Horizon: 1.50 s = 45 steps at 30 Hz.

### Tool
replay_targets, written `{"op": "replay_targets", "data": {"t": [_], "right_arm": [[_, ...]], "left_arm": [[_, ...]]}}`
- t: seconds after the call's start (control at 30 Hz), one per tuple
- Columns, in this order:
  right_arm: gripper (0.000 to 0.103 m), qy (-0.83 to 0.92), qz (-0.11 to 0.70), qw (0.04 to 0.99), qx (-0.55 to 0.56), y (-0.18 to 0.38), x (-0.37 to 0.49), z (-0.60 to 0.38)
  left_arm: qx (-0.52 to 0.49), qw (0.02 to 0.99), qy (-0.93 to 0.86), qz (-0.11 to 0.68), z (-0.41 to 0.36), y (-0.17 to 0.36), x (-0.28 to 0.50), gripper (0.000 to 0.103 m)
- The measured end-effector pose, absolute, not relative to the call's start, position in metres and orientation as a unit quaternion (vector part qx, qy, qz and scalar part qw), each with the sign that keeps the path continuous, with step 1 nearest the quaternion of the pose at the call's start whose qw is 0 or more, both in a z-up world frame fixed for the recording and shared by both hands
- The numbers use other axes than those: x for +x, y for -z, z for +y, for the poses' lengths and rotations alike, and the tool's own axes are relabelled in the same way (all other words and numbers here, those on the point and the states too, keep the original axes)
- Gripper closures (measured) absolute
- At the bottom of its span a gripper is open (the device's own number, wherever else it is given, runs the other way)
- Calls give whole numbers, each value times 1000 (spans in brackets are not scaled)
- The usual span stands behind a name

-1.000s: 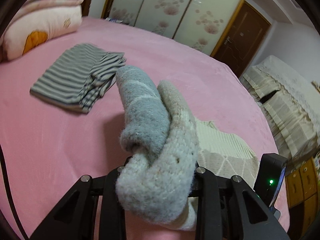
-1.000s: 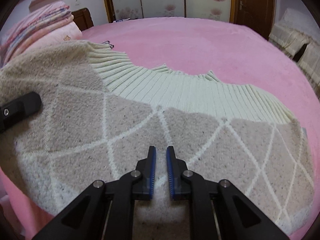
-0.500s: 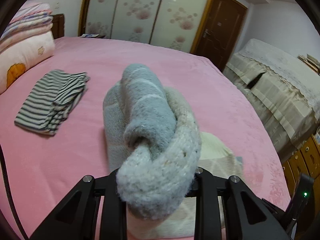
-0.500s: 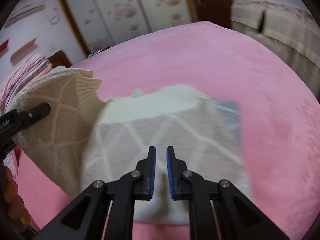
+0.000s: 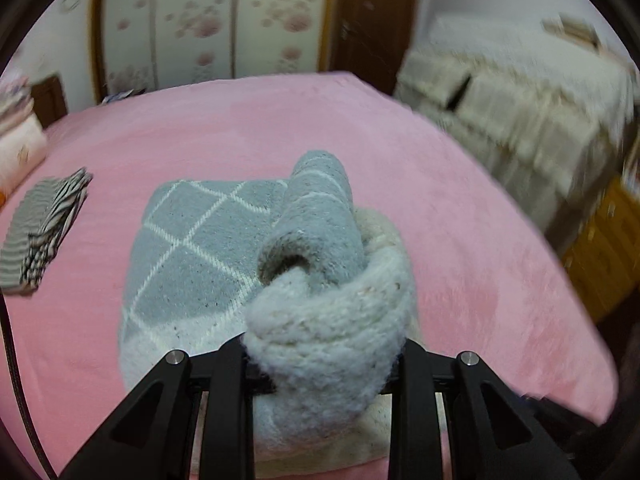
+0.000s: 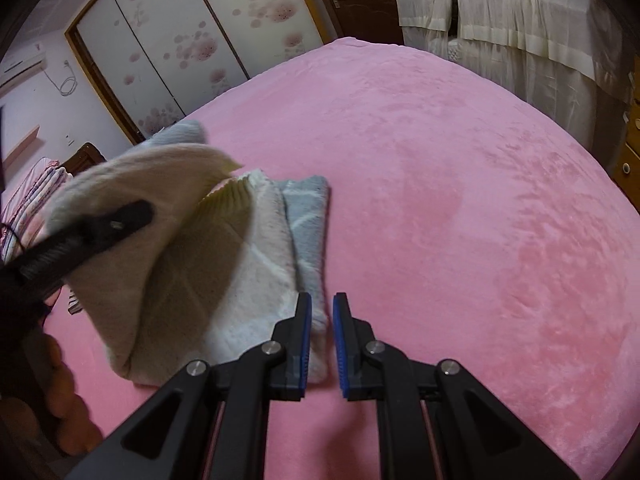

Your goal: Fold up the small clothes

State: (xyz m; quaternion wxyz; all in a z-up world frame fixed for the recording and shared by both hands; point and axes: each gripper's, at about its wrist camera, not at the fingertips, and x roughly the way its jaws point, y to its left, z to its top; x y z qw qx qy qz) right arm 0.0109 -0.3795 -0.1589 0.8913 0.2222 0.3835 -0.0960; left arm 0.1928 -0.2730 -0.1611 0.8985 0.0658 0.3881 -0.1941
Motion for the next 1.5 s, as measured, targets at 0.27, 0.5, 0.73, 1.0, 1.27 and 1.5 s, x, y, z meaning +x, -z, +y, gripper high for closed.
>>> {"op": "replay_targets", "data": {"t": [0.27,0.5,0.73,1.0,1.27,1.5], "right_arm": [[92,90,378,892,230,163,-2,-394],[92,85,370,896,232,160,-8,-400],[92,89,375,894,228,161,-9,-401],[92,92,379,894,220,157,-11,-399],[92,76,374,896,228,139,-7,-394],[63,32,362,899,246,117,-2,-374]], "left_arm": [[155,890,189,385,-304,200,166,78],[101,904,199,363,-291,181,157,78],[174,896,196,360,-309,202,142,75],[173,873,275,363,-305,191,122,22],[81,873,304,372,-233,147,125,20],[7,908,173,382,-149,136,175,20]]}}
